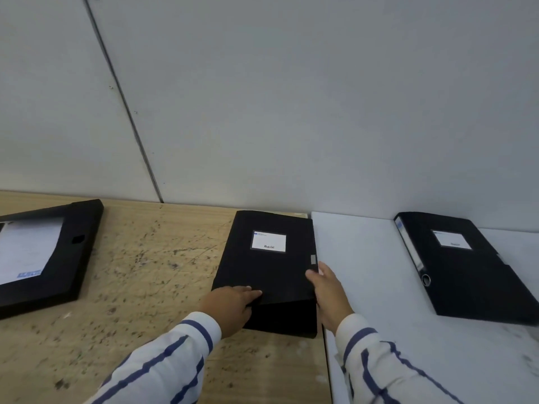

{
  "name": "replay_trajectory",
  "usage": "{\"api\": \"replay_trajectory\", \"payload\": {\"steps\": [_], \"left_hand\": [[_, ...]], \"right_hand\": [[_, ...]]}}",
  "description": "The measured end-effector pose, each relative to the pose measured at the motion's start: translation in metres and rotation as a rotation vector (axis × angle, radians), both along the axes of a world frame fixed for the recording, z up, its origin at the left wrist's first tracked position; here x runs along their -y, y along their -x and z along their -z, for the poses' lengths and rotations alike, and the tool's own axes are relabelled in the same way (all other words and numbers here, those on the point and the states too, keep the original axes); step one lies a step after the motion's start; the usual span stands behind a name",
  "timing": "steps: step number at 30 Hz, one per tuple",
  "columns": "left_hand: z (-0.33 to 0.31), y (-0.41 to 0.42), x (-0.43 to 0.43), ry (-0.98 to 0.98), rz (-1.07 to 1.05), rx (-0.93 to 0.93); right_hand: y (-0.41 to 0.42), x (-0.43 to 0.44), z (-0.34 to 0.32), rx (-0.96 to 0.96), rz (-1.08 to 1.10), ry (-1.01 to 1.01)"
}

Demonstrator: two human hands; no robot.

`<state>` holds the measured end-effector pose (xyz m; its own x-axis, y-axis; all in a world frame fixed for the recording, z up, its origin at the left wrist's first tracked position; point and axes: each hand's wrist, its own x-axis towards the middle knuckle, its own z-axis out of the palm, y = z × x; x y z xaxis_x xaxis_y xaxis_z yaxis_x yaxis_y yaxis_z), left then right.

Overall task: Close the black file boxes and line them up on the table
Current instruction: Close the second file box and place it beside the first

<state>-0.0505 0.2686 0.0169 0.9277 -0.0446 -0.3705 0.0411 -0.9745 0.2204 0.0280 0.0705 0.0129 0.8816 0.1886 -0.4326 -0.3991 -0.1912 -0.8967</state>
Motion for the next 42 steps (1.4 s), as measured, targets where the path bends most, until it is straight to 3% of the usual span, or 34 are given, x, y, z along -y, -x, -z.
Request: {"api": "replay_trajectory", "payload": {"steps": [5, 8, 12, 15, 19, 23, 31, 42], "left_hand": [[0.007, -0.003, -0.001, -0.107, 0.077, -0.052], [0.01, -0.002, -0.007, -0.056, 0.043, -0.023], [0.022, -0.002, -0.015, 0.057, -0.229, 0.165], [0.03, 0.0, -0.018, 0.107, -0.415, 0.163], [0.03, -0.002, -0.023, 0.521, -0.756, 0.075], [0.025, -0.003, -0.021, 0.678, -0.849, 0.084], [0.002, -0.015, 0.009, 0.693, -0.798, 0.188], [0.005, -0.074, 0.128, 0.802, -0.667, 0.177]], "right_hand": [[0.005, 0.007, 0.008, 0.122, -0.221, 0.474], [0.013, 0.006, 0.015, 0.154, -0.316, 0.575], [0.018, -0.001, 0.022, 0.165, -0.286, 0.638], [0.021, -0.001, 0.023, 0.133, -0.232, 0.609], [0.025, 0.002, 0.023, 0.078, -0.159, 0.506], [0.026, 0.007, 0.022, -0.04, -0.134, 0.322], [0.002, 0.046, 0.009, -0.041, -0.131, 0.136], [-0.048, 0.164, 0.007, -0.05, 0.002, 0.233]]}}
